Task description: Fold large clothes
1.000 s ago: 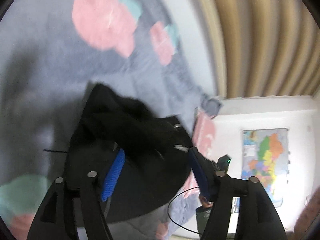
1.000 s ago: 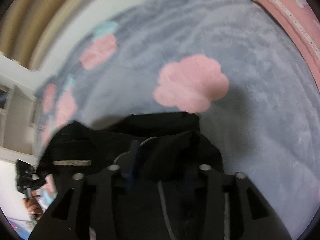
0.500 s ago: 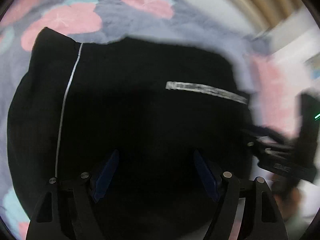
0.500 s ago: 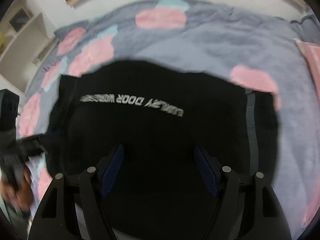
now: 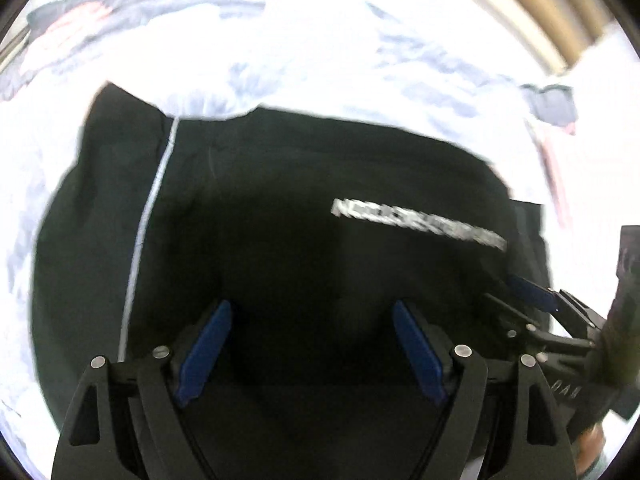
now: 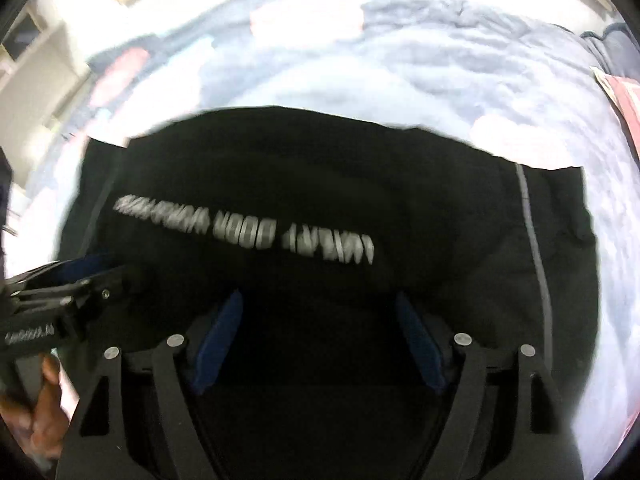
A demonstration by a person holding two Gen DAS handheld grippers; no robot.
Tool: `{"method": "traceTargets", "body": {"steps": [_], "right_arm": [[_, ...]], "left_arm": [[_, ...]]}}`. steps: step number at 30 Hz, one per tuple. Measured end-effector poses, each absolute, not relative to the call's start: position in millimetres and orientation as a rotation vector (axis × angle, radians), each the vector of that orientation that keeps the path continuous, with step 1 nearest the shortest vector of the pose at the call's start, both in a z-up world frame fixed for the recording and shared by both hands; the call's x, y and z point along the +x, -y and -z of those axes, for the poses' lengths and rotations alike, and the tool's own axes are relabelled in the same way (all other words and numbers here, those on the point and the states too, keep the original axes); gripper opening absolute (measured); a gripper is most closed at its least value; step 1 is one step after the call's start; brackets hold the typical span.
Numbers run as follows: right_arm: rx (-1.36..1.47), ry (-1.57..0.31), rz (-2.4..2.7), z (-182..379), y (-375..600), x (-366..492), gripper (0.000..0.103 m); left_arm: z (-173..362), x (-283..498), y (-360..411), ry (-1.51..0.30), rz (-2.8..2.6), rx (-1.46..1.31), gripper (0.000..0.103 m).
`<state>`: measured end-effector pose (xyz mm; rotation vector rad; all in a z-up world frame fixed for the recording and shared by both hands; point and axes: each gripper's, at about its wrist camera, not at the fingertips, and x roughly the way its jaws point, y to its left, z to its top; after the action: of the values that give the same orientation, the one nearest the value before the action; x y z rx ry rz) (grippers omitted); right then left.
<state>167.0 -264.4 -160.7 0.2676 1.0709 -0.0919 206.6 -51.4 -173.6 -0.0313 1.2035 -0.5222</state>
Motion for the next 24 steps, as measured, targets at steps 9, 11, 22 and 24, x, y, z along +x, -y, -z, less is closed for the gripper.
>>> {"method": "traceTargets", "body": {"steps": [9, 11, 22, 24], "right_arm": [[0.287, -1.139, 0.149, 166.0, 279.0, 84.7, 0.075], [0.291, -1.169, 0.164, 181.9, 275.0, 79.1, 0.075], [0.352, -1.241, 0.178, 194.9, 285.1, 85.3, 0.075], [0.369, -1.211, 0.175, 181.1, 295.6, 76.3, 0.075]], "left_arm": [[167.6, 146.5, 18.3, -1.187, 0.576, -0.04, 0.083], [190.1, 141.8, 19.0, -1.219, 0.542, 0.004, 0.083], [200.2, 155.9, 17.9, -1.249, 0.53, 0.033, 0.092], [184.8, 158.3, -1.1, -1.222, 0.526, 0.007, 0.092]]}}
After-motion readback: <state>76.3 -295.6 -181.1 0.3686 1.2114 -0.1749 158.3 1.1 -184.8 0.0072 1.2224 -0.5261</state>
